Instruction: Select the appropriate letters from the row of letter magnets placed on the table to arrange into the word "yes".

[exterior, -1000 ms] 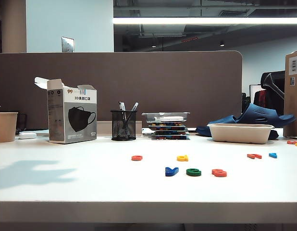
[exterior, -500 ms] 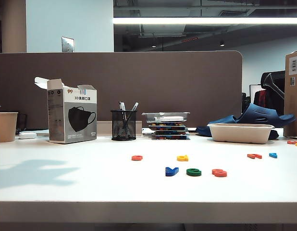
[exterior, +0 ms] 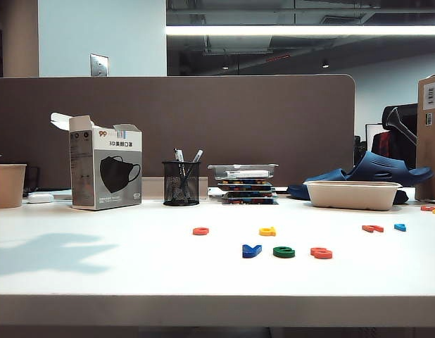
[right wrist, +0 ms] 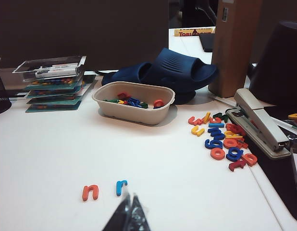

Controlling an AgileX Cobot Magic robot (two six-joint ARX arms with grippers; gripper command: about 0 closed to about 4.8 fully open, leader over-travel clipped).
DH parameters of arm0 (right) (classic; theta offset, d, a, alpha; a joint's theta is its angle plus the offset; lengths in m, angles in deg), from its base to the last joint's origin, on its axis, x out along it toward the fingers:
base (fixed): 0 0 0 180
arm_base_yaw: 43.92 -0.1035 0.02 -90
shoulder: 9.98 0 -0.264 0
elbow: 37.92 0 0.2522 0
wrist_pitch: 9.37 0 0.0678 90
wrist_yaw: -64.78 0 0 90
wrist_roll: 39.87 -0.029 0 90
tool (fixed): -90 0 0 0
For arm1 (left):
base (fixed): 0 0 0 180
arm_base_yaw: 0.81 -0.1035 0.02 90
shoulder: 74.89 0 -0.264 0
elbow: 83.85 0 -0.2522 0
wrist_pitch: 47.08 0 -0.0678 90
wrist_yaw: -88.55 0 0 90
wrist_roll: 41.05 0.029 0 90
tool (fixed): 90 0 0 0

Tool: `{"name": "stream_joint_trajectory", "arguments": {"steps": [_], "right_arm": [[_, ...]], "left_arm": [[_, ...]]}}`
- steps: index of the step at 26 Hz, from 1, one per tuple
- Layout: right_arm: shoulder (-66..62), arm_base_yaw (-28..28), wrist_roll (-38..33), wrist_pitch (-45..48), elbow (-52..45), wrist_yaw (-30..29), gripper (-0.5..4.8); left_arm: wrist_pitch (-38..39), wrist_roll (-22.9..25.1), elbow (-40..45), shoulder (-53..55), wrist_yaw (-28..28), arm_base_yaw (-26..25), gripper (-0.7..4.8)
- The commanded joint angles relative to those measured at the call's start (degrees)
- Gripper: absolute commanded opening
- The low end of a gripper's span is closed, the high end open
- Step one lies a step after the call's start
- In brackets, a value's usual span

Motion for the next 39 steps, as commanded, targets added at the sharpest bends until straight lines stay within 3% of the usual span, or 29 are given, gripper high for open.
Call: {"name": "stream_joint_trajectory", "arguments": {"steps": [1,7,10,13,18,25,27,31,35,39], "right_arm": [[0.98,-0.07,0.17,1.29,-1.29,-0.09,-0.06],[5.18,-0.07,0.17,1.77,-3.91,-0.07,-0.06],[8.52,-0.07,0.15,1.7,-5.97,-0.09,-0.06],[10.93,-0.07,0.17,1.77,-7.8,-0.07,-0.06],[12.26,-0.07,0.2,1.79,-9.73,-0.02,-0.06],[12.35,-0.02,1.31,1.73,-10.51,0.37,-0.06],[12.35,-0.02,1.33,0.94,-10.51,0.33,-0.05],[12.35,-0.02,1.33,0.42,-10.51,0.35,-0.05],[12.35,-0.02,1.33,0.46,-10.49,0.35,-0.05],[12.35,-0.02,1.33,0.42,-10.51,0.35,-0.05]], "left_arm": [[-0.9,0.55,-0.15,-0.22,-0.2,0.07,-0.05],[-0.9,1.92,-0.15,-0.22,-0.15,0.09,-0.05],[-1.99,5.25,-0.15,-0.22,-0.17,0.07,-0.05],[-6.12,8.33,-0.15,-0.22,-0.15,0.07,-0.05],[-15.34,9.33,-0.15,-0.22,-0.09,0.07,-0.05],[-19.69,9.62,-0.15,-0.22,-0.15,-0.02,-0.05],[-25.35,15.37,-0.15,-0.07,-0.68,-0.07,-0.05],[-30.47,19.85,-0.2,-0.07,-4.98,-0.22,-0.05],[-29.31,21.18,-1.9,-0.09,-6.51,-6.6,-0.05],[-27.34,22.82,-3.26,-1.27,-5.97,-17.25,-0.05]]}}
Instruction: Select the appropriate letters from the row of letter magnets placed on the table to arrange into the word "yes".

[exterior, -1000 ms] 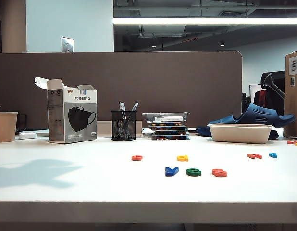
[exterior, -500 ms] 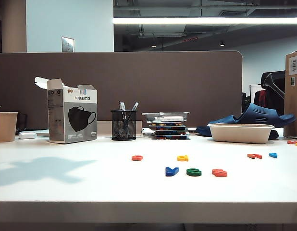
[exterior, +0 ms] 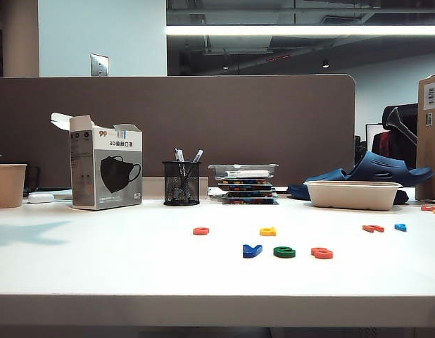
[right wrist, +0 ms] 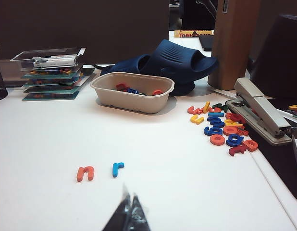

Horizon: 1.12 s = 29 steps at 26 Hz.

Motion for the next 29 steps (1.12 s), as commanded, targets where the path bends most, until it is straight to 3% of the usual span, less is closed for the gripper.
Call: {"name": "stream_joint_trajectory", "arguments": {"steps": [1,8,14,20,29], "right_arm": [[0.0,-0.02,0.13,0.68,-0.42,0.26,-0.05],[0.0,0.09,0.13,0.28,-0.39,0.26,-0.05],[0.0,-0.02,0.11,0.28,-0.39,0.04,-0.05],[0.0,0.11,0.11,-0.2,-0.39,0.24,-0.05],[0.0,0.11,0.11,-0.79,-0.39,0.0,-0.05]], "left_arm": [[1.99,4.02,-0.24,-2.05,0.22,-7.63,-0.05],[12.04,4.87,-0.2,-8.15,-0.07,-20.59,-0.05],[15.65,4.57,0.28,-14.47,-0.15,-19.61,-0.05],[18.84,0.81,5.64,-25.7,0.0,-15.37,-0.05],[19.76,-1.4,21.38,-44.87,1.51,-13.9,-0.05]]}}
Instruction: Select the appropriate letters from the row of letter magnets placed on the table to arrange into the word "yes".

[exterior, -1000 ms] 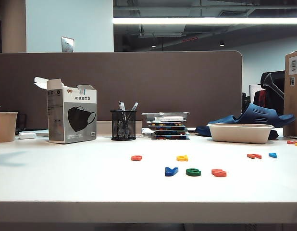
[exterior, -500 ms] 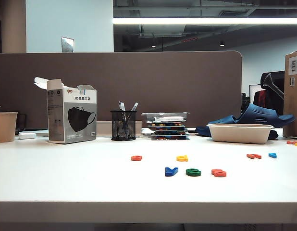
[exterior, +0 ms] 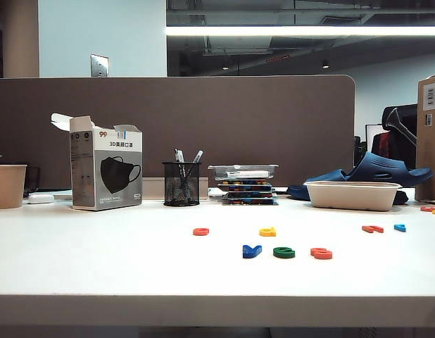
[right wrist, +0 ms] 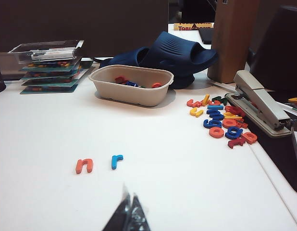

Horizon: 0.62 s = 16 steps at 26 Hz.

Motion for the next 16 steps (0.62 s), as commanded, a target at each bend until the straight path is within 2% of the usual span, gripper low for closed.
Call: {"name": "stream_joint_trajectory", "arguments": {"steps": [1,7,16], "right_arm": [[0.0,-0.07,0.07,0.68,-0.39,0.0,-0.05],[0.0,-0.11,0.02,0.04,-0.42,-0.15,-0.05],[0.0,-0.11,0.02,-2.93,-0.42,-0.15,-0.05]], "left_arm": [[-0.52,-0.85,6.47,-6.34,0.46,1.68,-0.05],[1.36,-0.92,14.95,-17.73,-3.41,1.46,-0.05],[3.32,-2.45,25.27,-31.5,-5.25,1.46,-0.05]]}}
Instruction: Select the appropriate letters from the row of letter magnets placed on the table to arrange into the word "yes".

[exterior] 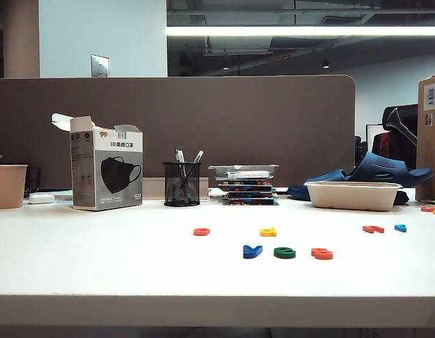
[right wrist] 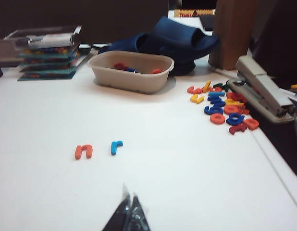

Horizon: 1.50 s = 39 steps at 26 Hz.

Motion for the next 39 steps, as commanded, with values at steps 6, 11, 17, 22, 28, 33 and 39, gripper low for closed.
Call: {"name": "stream_joint_trajectory", "arguments": {"steps": [6,11,17,22,28,33,39], "right_arm": [[0.2,-0.11,0.02,-0.24,-0.42,-0.13,-0.05],[1.07,-0.2,0.02,-0.11,-0.42,-0.11,-0.05],[1.07,-0.2,0.02,0.02,-0.39,-0.11,-0.05],[1.07,-0.2,0.04,0.59,-0.42,-0.11,-0.05],[1.07,-0.2,0.04,0.59,-0.42,-0.11,-0.02],[1.07,-0.2,0.04,0.57,-0.39,0.0,0.0],[1.07,-0.2,0.04,0.52,-0.39,0.04,0.0]], "left_arm": [[0.92,0.39,6.25,-2.91,-0.59,-0.42,-0.05],[-10.82,0.92,18.47,-2.91,-0.37,-0.37,-0.05],[-25.51,0.04,32.59,-2.93,-0.31,-0.37,-0.05],[-42.34,-1.16,43.3,-2.93,-0.35,-0.37,-0.05],[-53.16,-0.81,51.08,-2.95,-0.28,-0.35,-0.05],[-57.2,-0.79,55.98,-2.95,-0.28,-0.35,-0.05],[-61.42,-0.55,59.19,-2.95,-0.35,-0.37,-0.05]]}}
